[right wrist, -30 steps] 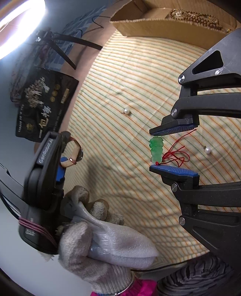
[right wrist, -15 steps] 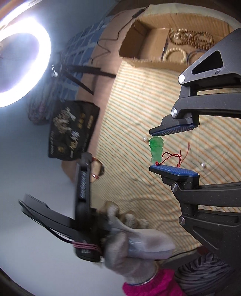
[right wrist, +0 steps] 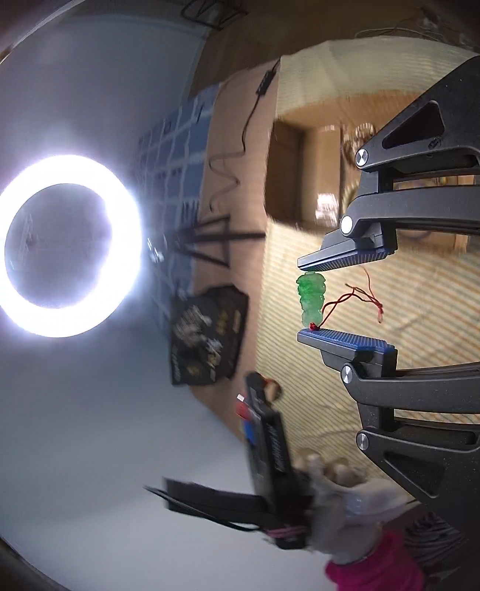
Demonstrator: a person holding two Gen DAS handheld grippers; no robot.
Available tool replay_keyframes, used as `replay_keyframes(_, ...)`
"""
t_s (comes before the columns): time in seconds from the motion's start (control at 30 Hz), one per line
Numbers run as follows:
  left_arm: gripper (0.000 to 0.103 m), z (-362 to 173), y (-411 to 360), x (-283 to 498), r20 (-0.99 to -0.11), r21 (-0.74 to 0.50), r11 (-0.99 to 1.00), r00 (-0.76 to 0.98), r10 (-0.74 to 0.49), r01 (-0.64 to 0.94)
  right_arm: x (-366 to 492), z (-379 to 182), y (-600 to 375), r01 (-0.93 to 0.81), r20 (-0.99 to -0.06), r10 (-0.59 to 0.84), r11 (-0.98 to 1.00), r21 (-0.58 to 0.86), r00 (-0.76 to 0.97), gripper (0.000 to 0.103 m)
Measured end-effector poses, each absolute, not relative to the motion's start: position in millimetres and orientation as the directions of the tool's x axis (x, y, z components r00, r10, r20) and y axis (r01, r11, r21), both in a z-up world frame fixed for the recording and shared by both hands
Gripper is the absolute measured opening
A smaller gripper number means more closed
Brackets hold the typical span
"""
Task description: Organize jewelry
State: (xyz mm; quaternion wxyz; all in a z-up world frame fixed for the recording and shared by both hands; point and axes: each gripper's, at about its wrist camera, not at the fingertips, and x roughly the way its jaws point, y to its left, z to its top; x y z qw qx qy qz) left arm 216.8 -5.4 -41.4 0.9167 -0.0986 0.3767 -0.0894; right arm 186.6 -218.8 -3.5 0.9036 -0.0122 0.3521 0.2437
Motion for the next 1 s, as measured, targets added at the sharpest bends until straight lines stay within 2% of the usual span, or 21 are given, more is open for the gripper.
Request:
replay_keyframes(0.2, 0.059, -38.4, -42.4, 214.7, -0.668, -0.237, 0.959, 0.691, -0.278, 0.156, 200.6, 0.4, -260.0, -0.353, -0.632, 0.363, 0.924, 0.147, 0.685, 0.03)
replay_keyframes(0.6, 0.059, -41.2, -118.2, 206.6, -0.666, -0.249, 0.933, 0.654, -0.359, 0.258, 232.0, -17.6, -312.9, -0.226, -0.669, 0.266, 0.963, 0.149, 0.694, 0.03)
replay_keyframes(0.67, 0.052, -42.9, -128.6, 205.8, -0.666, -0.251, 0.93, 0.649, -0.368, 0.27, 237.2, -21.8, -317.2, -0.211, -0.676, 0.254, 0.966, 0.147, 0.692, 0.03)
replay_keyframes(0.8, 0.05, -45.3, -149.2, 205.3, -0.665, -0.246, 0.924, 0.643, -0.38, 0.292, 244.3, -29.1, -322.5, -0.197, -0.688, 0.249, 0.968, 0.155, 0.682, 0.03)
replay_keyframes(0.87, 0.045, -48.0, -155.5, 206.8, -0.66, -0.252, 0.922, 0.644, -0.386, 0.294, 247.7, -33.1, -323.5, -0.194, -0.694, 0.245, 0.969, 0.153, 0.677, 0.03)
replay_keyframes(0.93, 0.033, -53.4, -163.1, 212.2, -0.674, -0.228, 0.928, 0.64, -0.369, 0.295, 249.7, -35.1, -324.0, -0.188, -0.697, 0.24, 0.97, 0.152, 0.675, 0.03)
replay_keyframes(1.0, 0.033, -57.2, -166.2, 215.7, -0.679, -0.242, 0.924, 0.629, -0.378, 0.295, 251.9, -38.0, -325.5, -0.18, -0.701, 0.237, 0.971, 0.155, 0.673, 0.03)
